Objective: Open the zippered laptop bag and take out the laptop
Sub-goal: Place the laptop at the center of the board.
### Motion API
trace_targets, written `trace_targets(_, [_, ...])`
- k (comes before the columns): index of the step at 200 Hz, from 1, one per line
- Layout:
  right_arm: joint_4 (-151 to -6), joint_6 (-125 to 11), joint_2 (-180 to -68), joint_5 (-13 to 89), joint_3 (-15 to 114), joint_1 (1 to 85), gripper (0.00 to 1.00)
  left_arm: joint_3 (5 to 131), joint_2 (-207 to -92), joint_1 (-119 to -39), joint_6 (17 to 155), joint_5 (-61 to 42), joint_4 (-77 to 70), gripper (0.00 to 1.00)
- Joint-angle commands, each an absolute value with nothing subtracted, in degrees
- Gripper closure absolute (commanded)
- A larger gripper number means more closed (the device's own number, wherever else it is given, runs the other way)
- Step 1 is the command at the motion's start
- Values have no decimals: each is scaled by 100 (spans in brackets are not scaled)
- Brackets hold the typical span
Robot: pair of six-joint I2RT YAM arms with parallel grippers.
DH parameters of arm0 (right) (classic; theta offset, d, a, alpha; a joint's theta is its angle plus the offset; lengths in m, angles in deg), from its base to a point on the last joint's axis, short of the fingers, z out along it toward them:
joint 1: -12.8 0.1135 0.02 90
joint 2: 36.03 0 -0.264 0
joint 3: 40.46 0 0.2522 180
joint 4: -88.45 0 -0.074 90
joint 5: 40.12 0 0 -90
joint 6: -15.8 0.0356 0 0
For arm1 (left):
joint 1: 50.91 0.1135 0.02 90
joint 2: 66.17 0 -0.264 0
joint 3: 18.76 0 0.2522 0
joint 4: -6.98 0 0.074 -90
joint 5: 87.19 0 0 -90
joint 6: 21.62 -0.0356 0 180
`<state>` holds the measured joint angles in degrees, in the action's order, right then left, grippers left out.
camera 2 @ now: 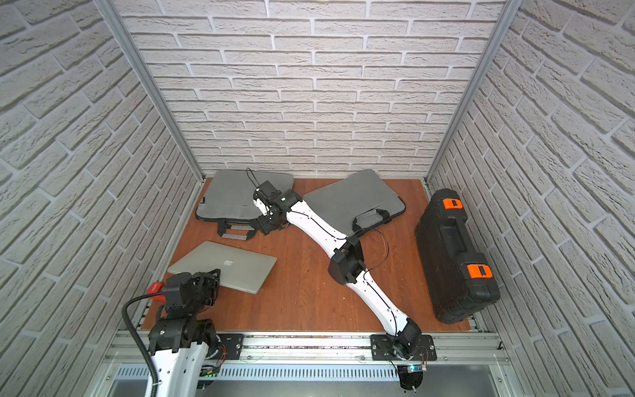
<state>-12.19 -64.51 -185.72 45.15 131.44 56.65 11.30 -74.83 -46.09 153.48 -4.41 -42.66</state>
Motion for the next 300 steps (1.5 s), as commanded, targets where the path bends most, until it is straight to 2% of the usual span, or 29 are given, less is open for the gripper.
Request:
trace_targets(1, [-1156,-6428,-18316,4711,13177,5595,35,1057,-7383,-4630,15216,-290,-3394,100])
trace_targets(39, [-1022,-6546,-17980,4865,13114,5560,35,813,-7325,-4635,15265,-243,-3441,100])
trace_targets(57, [-1207,-6616,-17610,4860,12668,5560,35,762,-7248,-4642,15261,-195,-3527,100])
trace_targets(109, [-4549,-6164,-14695,4290,7928,5044,29,640,-6947,-4640,15233,-95,-3851,100])
trace_targets(155, [-5136,-5916,-13324,4387,6229,4590,26,437,-6794,-4686,15241,-13,-3902,100])
trace_targets(226, [-5832,-5413,-12866,4300,4824,4450,25,107,-6797,-5266,15379,668,-4057,100])
trace_targets(300, [-6361,-5083,-13002,4088,4200,4444,25,-430,-6881,-5771,15914,1379,-3620,99])
